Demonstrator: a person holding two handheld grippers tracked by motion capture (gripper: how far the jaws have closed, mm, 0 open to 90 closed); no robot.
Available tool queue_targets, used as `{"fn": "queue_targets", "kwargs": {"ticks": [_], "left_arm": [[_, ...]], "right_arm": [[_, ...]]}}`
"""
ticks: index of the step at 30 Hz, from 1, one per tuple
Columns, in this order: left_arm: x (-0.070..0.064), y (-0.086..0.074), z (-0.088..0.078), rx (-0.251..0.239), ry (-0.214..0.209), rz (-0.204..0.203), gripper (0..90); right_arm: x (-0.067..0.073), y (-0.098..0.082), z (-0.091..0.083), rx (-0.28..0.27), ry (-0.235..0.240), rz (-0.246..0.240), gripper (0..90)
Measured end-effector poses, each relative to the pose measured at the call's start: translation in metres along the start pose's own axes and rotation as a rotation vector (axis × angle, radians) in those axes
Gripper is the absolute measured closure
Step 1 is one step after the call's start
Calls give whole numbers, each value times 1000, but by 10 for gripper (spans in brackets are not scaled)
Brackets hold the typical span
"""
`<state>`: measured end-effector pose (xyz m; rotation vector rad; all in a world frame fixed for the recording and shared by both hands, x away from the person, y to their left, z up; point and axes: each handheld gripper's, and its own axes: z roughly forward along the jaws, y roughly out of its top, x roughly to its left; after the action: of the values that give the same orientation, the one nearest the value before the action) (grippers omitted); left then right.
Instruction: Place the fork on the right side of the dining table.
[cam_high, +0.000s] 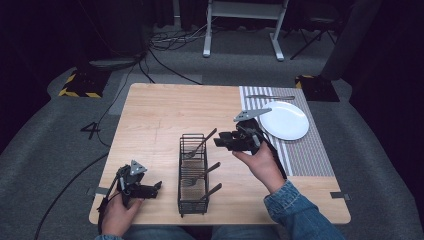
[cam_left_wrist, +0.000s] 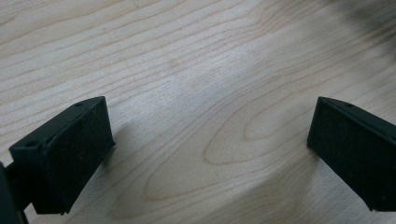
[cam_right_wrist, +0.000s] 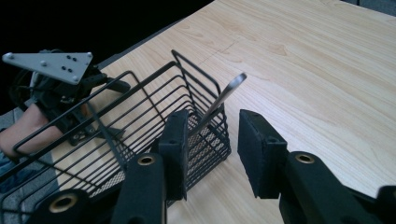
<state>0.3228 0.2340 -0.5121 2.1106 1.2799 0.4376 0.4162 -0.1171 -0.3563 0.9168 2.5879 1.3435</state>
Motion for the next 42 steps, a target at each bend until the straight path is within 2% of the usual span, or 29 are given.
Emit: {"fn": "queue_targets", "kwargs": {"ticks": [1,4,8,9,11,12,13,14,15,16,17,18,19,21,22,23,25,28,34,42], "left_arm": [[0,0,0,0,0,0,2],[0,0,0,0,0,0,2],[0,0,0,0,0,0,2],[0,0,0,0,0,0,2],[0,0,0,0,0,0,2],[0,0,0,0,0,0,2],[0,0,0,0,0,0,2],[0,0,0,0,0,0,2],[0,0,0,0,0,0,2],[0,0,0,0,0,0,2],[0,0,0,0,0,0,2],[0,0,0,0,0,0,2],[0,0,0,0,0,0,2],[0,0,0,0,0,0,2],[0,0,0,0,0,0,2],[0,0,0,0,0,0,2],[0,0,0,0,0,0,2],[0,0,0,1,0,3,2],[0,0,0,0,0,0,2],[0,0,0,0,0,0,2]], "right_arm": [[-2,3,6,7,-3,2,635],[-3,5,11,4,-5,5,635],[-8,9,19,-2,0,33,668],[-10,9,21,-5,12,35,694],[-12,10,23,-18,27,49,692],[-12,10,23,-39,6,31,489],[-10,10,24,-60,-69,-2,569],[-10,10,24,-60,-69,-2,569],[-10,12,24,-62,-51,-12,621],[-10,12,24,-62,-51,-12,621],[-10,15,27,-19,-21,35,687],[-10,15,27,-19,-21,35,687],[-10,15,28,-11,-7,46,745],[-10,15,28,-11,11,56,774],[-10,15,28,-11,11,56,774],[-11,15,28,-14,34,76,792],[-12,15,27,-16,50,92,811],[-10,14,25,-23,58,95,838],[-1,17,16,-44,57,72,862],[12,25,-6,-79,55,34,863]]}}
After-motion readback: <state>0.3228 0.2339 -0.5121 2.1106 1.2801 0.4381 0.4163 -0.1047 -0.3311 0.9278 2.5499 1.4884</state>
